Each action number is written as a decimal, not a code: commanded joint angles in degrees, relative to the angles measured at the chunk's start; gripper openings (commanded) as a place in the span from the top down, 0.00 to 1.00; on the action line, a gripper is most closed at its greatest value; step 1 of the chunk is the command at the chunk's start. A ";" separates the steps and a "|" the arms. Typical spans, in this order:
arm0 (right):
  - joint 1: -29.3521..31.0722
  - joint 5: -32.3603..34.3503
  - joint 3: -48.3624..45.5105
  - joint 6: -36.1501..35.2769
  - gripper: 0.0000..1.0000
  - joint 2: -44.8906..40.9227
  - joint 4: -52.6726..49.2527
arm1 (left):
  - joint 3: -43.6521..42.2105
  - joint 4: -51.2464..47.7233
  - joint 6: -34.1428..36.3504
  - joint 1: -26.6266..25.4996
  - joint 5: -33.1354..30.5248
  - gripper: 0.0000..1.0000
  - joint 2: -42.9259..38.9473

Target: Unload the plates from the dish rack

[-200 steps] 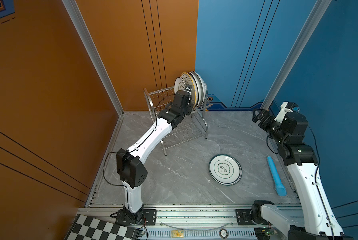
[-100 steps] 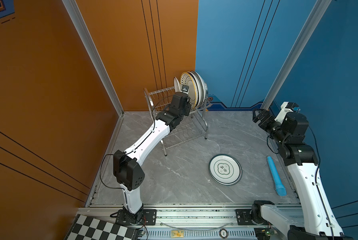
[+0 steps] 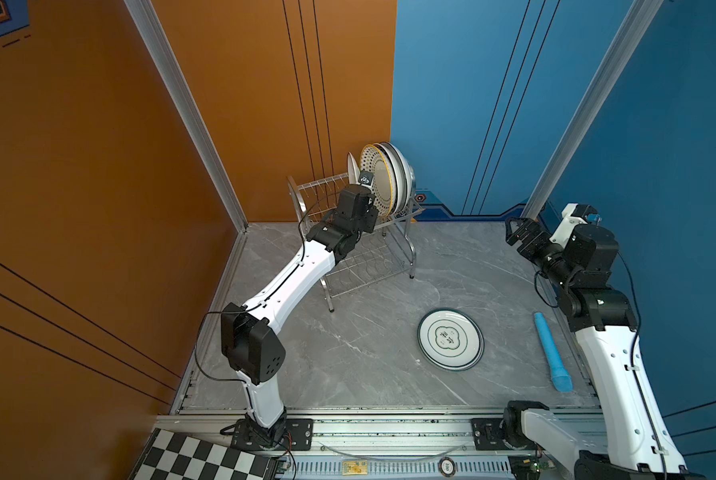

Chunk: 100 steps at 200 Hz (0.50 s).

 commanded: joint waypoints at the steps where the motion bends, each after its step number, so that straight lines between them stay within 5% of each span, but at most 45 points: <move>1: -0.40 -1.19 -0.63 1.01 0.00 -0.66 2.47 | -0.85 -0.82 1.04 0.44 2.17 0.97 -2.46; 100: -0.64 -1.76 -0.89 1.10 0.00 -0.71 2.54 | 0.85 -1.14 3.44 0.67 4.97 1.00 -4.17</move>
